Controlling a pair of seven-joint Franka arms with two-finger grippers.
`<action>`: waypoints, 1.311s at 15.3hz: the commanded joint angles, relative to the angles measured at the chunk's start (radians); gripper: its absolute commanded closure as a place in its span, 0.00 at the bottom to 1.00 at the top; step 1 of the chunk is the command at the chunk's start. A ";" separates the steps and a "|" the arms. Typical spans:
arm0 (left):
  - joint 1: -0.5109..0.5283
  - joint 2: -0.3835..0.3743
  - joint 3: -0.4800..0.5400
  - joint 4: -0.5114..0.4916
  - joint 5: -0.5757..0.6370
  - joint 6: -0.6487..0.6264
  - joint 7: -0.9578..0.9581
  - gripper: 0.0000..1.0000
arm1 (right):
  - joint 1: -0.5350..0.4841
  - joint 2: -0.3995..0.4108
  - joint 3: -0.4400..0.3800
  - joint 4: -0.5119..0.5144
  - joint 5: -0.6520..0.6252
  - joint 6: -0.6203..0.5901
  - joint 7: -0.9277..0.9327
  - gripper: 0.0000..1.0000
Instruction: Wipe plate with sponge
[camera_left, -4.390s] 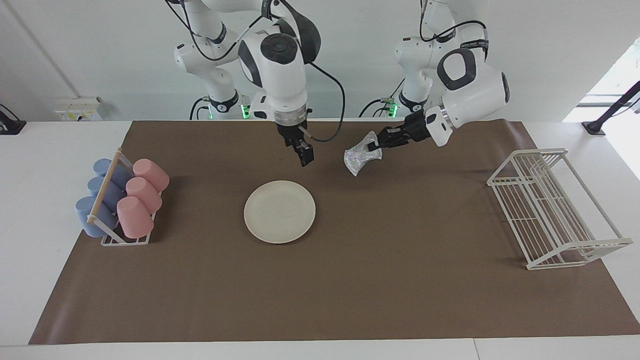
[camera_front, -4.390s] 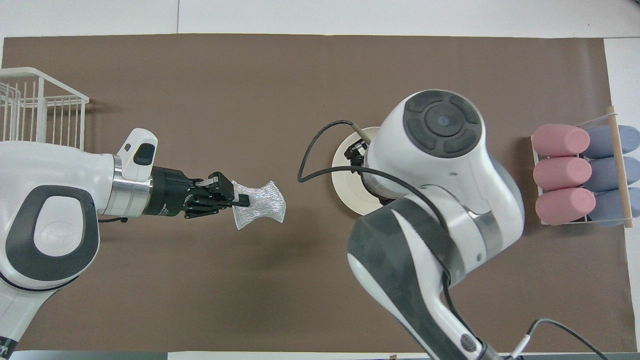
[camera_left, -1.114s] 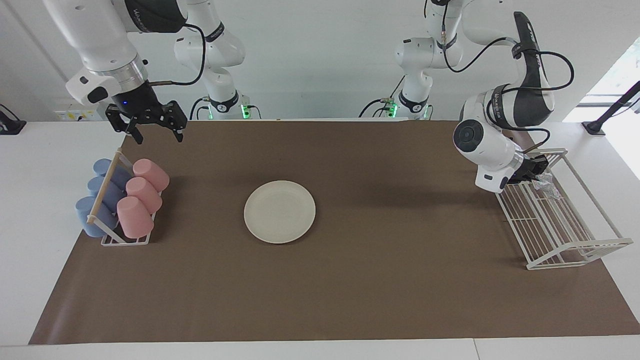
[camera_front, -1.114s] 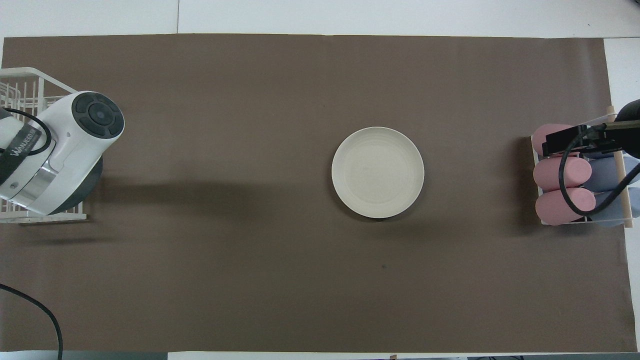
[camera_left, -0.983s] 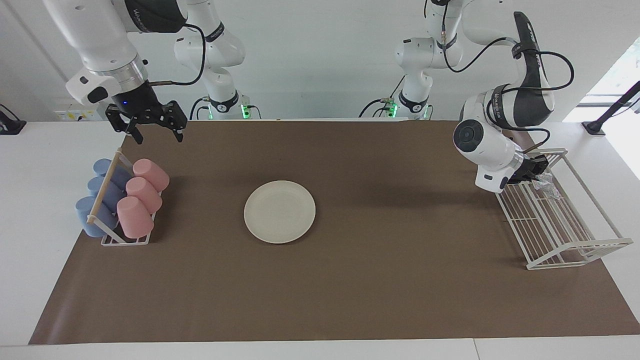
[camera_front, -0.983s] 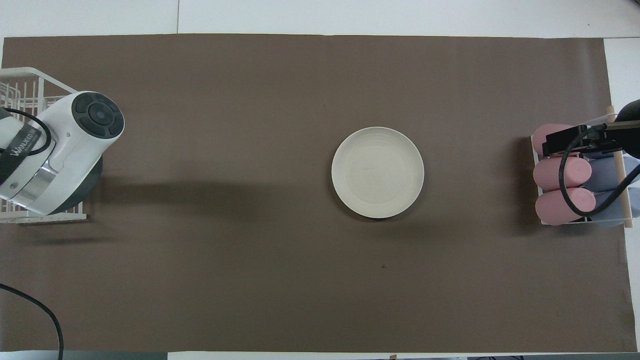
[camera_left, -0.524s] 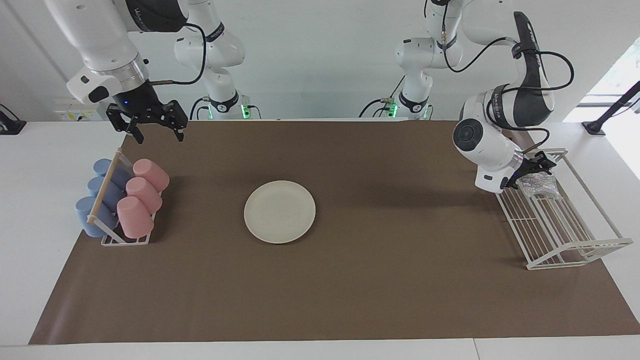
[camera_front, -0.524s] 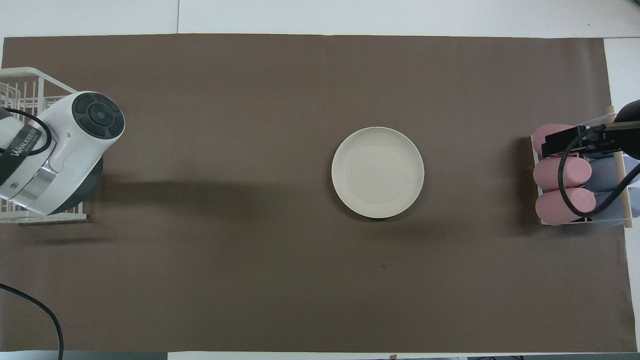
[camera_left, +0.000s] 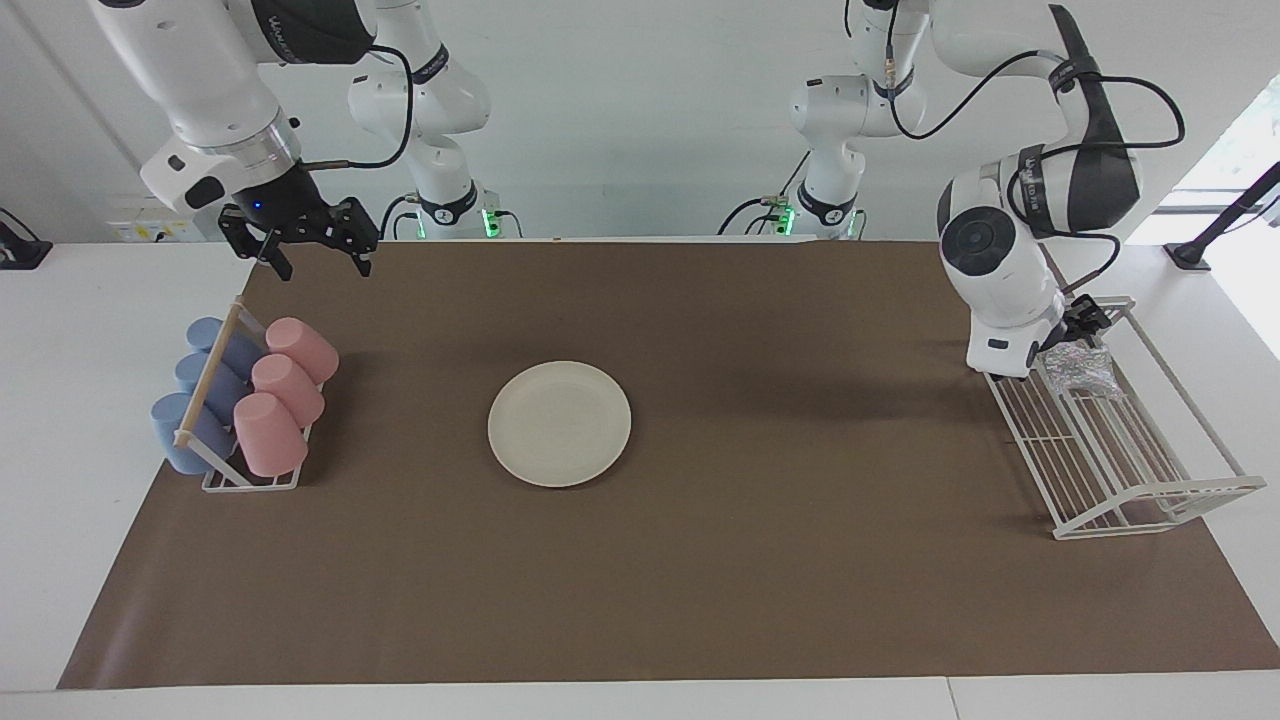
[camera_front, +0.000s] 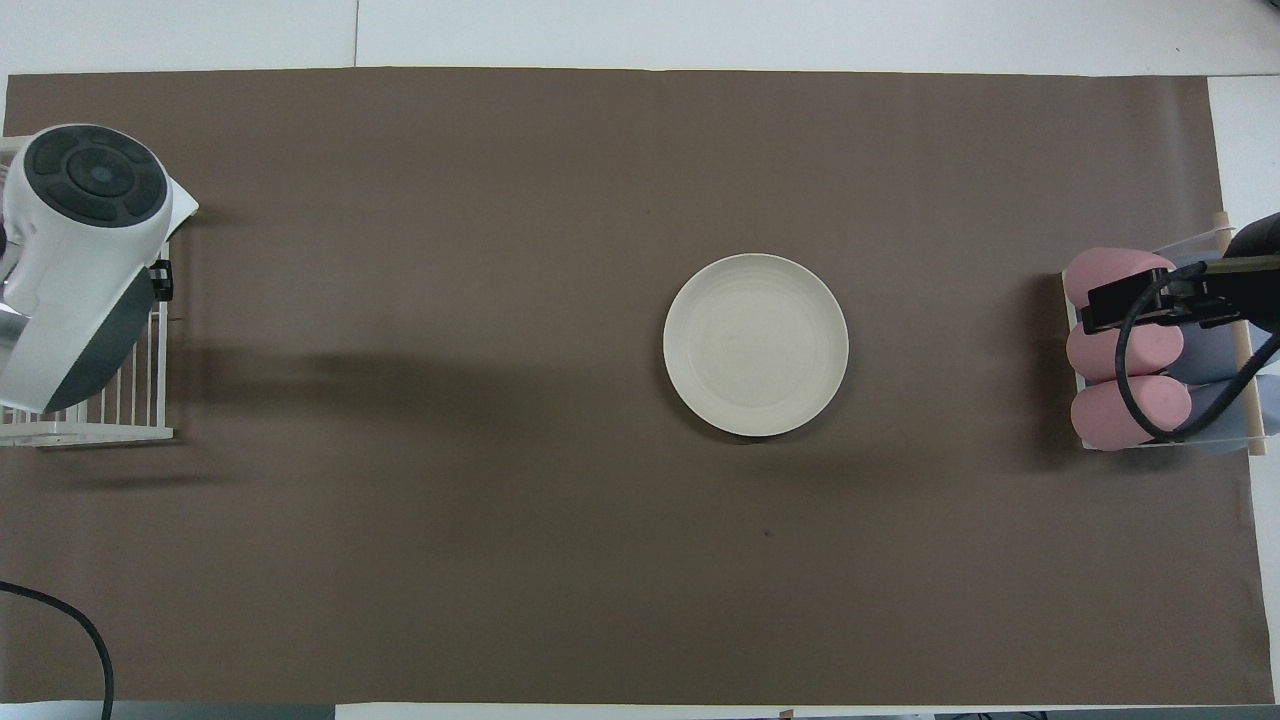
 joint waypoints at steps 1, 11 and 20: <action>0.016 -0.033 -0.006 0.047 -0.151 -0.056 0.014 0.00 | -0.011 -0.021 0.007 -0.019 0.000 -0.008 0.009 0.00; 0.074 -0.247 0.005 0.044 -0.653 -0.264 0.236 0.00 | -0.011 -0.021 0.007 -0.019 0.000 -0.008 0.009 0.00; -0.012 -0.161 0.080 0.228 -0.738 -0.352 0.321 0.00 | -0.011 -0.021 0.007 -0.019 0.000 -0.010 0.009 0.00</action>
